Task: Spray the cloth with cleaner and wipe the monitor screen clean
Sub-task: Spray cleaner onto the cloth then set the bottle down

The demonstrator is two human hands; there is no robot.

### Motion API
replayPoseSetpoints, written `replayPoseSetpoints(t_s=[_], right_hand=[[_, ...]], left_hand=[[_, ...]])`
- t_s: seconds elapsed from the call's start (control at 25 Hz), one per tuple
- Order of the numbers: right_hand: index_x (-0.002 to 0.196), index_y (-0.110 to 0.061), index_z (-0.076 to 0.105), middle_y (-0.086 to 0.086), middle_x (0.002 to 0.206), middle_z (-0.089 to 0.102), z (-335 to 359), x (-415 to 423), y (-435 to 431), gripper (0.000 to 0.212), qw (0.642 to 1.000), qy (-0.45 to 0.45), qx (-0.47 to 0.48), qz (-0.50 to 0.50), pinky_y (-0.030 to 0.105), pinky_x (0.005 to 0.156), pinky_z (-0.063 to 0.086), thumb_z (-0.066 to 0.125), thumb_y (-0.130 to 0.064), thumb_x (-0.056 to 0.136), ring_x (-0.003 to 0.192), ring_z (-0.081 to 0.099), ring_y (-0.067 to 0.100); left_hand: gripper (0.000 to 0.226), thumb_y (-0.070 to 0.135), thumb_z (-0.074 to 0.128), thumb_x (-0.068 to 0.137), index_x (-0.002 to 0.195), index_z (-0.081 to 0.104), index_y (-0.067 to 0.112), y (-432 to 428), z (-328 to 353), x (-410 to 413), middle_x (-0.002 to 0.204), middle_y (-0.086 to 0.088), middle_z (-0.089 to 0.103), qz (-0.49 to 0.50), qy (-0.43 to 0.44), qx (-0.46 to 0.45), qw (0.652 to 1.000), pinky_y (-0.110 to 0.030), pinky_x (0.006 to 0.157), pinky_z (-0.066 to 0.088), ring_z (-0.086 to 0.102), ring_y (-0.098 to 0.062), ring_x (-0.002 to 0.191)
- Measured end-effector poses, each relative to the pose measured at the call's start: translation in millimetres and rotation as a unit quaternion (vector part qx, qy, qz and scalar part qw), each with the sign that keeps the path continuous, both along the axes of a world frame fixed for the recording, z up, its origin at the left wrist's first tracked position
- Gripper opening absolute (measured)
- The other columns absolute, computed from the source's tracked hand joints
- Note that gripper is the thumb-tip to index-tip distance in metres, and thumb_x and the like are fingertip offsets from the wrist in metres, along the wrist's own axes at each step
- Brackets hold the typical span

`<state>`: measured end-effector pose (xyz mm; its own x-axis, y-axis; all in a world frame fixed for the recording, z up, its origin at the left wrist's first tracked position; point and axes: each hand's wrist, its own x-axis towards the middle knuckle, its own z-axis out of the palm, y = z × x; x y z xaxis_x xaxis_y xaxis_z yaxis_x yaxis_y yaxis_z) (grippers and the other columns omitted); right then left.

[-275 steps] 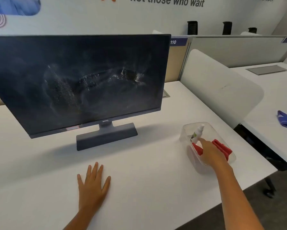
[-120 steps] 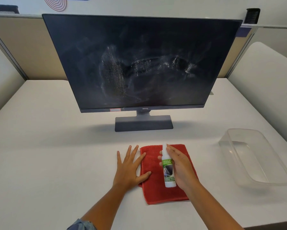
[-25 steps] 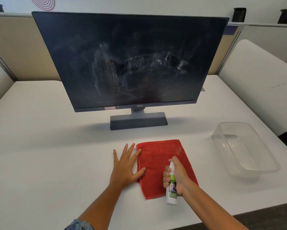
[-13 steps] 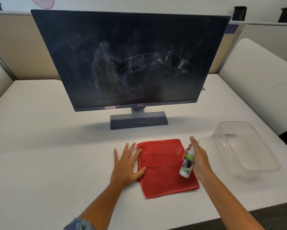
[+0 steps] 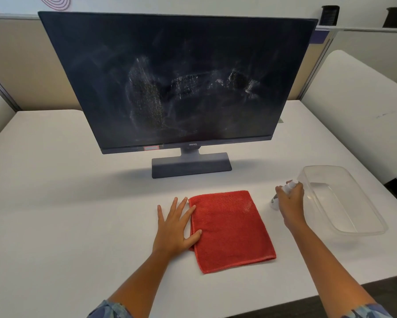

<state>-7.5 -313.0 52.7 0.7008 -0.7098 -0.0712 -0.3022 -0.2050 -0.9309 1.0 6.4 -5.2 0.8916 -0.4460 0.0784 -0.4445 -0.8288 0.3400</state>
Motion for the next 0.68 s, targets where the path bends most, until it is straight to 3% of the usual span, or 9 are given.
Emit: replayPoseSetpoints(t_s=[0.12, 0.28, 0.44, 0.56, 0.68], right_hand=[[0.118, -0.010, 0.040, 0.014, 0.123, 0.042, -9.5, -2.9, 0.6, 0.036, 1.000, -0.009, -0.025, 0.001, 0.029, 0.073, 0.045, 0.061, -0.015, 0.089, 0.103, 0.052, 0.028], [0.120, -0.010, 0.043, 0.014, 0.121, 0.047, -6.3, -7.0, -2.2, 0.051, 0.998, -0.015, -0.055, 0.003, 0.034, 0.084, 0.045, 0.073, -0.018, 0.080, 0.109, 0.051, 0.030], [0.133, -0.010, 0.035, 0.018, 0.129, 0.041, 11.8, -14.3, 6.9, 0.076, 0.989, -0.072, -0.126, -0.012, 0.033, 0.093, 0.041, 0.081, -0.013, 0.072, 0.118, 0.044, 0.029], [0.138, -0.003, 0.031, 0.026, 0.135, 0.036, 23.2, -19.8, 24.0, 0.075, 0.939, -0.122, -0.318, -0.053, 0.044, 0.105, 0.036, 0.074, -0.017, 0.078, 0.127, 0.033, 0.036], [0.131, -0.001, 0.040, 0.021, 0.129, 0.039, 25.8, -20.1, 51.7, 0.055, 0.877, -0.188, -0.439, 0.058, 0.043, 0.111, 0.028, 0.061, -0.016, 0.083, 0.129, 0.031, 0.036]], left_hand=[[0.074, 0.072, 0.026, 0.081, 0.144, 0.024, 0.034, 0.3, -0.2, 0.4, 0.157, 0.003, 0.015, -0.001, -0.003, 0.001, 1.000, -0.058, 0.112, -0.014, -0.005, -0.019, 0.144], [0.074, 0.072, 0.026, 0.081, 0.144, 0.025, 0.034, 0.4, -1.7, 1.2, 0.156, 0.002, 0.018, -0.001, 0.000, 0.003, 1.000, -0.058, 0.111, -0.014, -0.004, -0.018, 0.144], [0.074, 0.072, 0.025, 0.081, 0.144, 0.024, 0.034, 0.5, -2.0, 1.6, 0.157, 0.003, 0.018, -0.001, 0.004, 0.005, 1.000, -0.058, 0.112, -0.014, -0.005, -0.018, 0.144], [0.075, 0.073, 0.023, 0.080, 0.145, 0.021, 0.035, 0.3, -1.8, 2.1, 0.157, 0.005, 0.014, -0.001, 0.011, 0.010, 1.000, -0.057, 0.112, -0.016, -0.008, -0.016, 0.144], [0.075, 0.074, 0.023, 0.081, 0.145, 0.019, 0.036, 0.1, -0.9, 2.0, 0.157, 0.005, 0.013, -0.002, 0.015, 0.010, 1.000, -0.056, 0.112, -0.017, -0.005, -0.017, 0.145]])
